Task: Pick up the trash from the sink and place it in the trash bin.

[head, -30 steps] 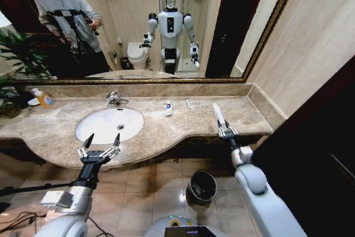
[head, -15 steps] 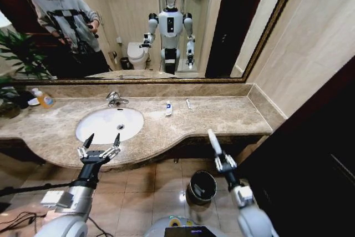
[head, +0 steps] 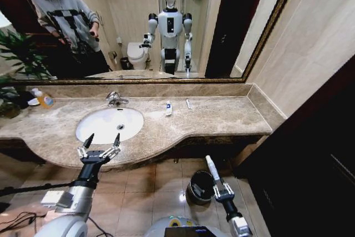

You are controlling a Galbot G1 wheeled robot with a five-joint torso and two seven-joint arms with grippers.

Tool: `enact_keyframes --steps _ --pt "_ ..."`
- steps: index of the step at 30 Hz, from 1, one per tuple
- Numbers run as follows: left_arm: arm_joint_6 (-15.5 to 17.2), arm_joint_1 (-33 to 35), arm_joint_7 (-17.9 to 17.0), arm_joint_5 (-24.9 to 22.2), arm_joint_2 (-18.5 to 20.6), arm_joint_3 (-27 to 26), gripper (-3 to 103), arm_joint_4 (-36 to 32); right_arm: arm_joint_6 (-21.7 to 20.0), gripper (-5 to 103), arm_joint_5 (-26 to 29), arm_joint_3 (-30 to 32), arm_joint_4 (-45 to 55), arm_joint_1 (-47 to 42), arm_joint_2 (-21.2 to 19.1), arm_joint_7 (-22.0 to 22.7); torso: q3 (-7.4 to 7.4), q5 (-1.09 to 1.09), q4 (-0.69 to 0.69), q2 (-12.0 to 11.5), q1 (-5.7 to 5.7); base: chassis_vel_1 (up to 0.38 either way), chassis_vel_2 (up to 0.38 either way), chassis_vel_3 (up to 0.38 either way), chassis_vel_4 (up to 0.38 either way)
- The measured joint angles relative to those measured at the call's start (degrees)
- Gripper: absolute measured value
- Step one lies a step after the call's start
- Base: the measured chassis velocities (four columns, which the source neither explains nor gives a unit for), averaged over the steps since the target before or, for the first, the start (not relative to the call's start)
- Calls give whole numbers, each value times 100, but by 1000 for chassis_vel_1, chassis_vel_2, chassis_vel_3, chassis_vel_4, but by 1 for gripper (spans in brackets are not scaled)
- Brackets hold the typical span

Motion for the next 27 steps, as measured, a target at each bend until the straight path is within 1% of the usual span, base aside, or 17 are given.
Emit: enact_keyframes --steps 2,3,5,6,7,9,11,13,16,17,20,21,22,25,27 --pt "0 0 0 0 0 0 100 0 -14 27 -19 -19 -448 151 0 -58 0 0 0 0 0 0 0 0 0" --pt "0 0 0 0 0 0 100 0 -14 27 -19 -19 -448 151 0 -58 0 0 0 0 0 0 0 0 0" --pt "0 0 0 0 0 0 100 0 -279 27 53 -38 -768 268 -10 -255 0 1 0 0 0 0 0 0 0" --pt "0 0 0 0 0 0 100 0 -279 27 53 -38 -768 268 -10 -255 0 1 0 0 0 0 0 0 0" --pt "0 0 0 0 0 0 100 0 -523 27 143 -65 -924 343 -33 -408 0 1 0 0 0 0 0 0 0" --pt "0 0 0 0 0 0 100 0 -878 27 205 -114 -1237 567 -51 -601 0 1 -1 0 0 0 0 0 0" --pt "0 0 0 0 0 0 100 0 -954 27 176 -132 -1374 698 -46 -636 0 0 -1 0 0 0 0 0 0" --pt "0 0 0 0 0 0 100 0 -1093 27 33 -162 -1647 1011 -22 -687 0 1 0 0 0 0 0 0 0" --pt "0 0 0 0 0 0 100 0 -1501 27 -111 -283 -2101 1594 17 -750 0 0 0 0 1 0 0 0 0" --pt "0 0 0 0 0 0 100 0 -1501 27 -111 -283 -2101 1594 17 -750 0 0 0 0 1 0 0 0 0" --pt "0 0 -1 0 0 0 100 0 -1635 27 -220 -355 -2514 1983 90 -695 0 1 1 -1 1 0 0 0 0" --pt "0 0 1 0 0 0 100 0 -1664 27 -335 -370 -2858 2225 142 -657 0 1 0 -1 1 0 0 0 0" --pt "0 0 1 0 0 0 100 0 -1664 27 -335 -370 -2858 2225 142 -657 0 1 0 -1 1 0 0 0 0" --pt "0 0 0 0 0 0 100 0 -1667 27 -544 -364 -3554 2614 199 -642 0 1 1 -1 1 0 0 0 0" --pt "0 0 0 0 0 0 100 0 -1667 27 -583 -359 -3717 2692 206 -646 0 1 0 -1 1 0 0 0 0"
